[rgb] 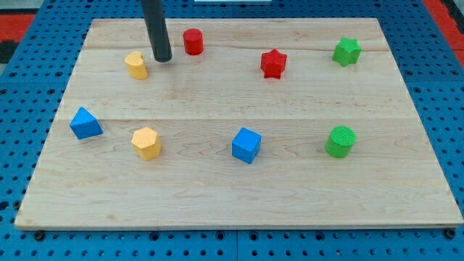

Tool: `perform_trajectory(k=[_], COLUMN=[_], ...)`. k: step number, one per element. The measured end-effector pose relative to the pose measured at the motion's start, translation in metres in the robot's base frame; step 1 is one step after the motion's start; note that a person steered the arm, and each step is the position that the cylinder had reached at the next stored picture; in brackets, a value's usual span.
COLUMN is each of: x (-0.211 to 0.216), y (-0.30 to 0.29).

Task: Move the yellow heart to the left side of the red circle

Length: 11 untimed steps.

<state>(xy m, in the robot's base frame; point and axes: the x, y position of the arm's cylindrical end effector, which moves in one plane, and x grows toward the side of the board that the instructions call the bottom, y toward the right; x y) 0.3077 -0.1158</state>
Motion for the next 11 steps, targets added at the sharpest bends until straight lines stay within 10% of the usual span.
perform_trajectory(k=[9, 11], x=[0.06, -0.013], y=[-0.041, -0.074])
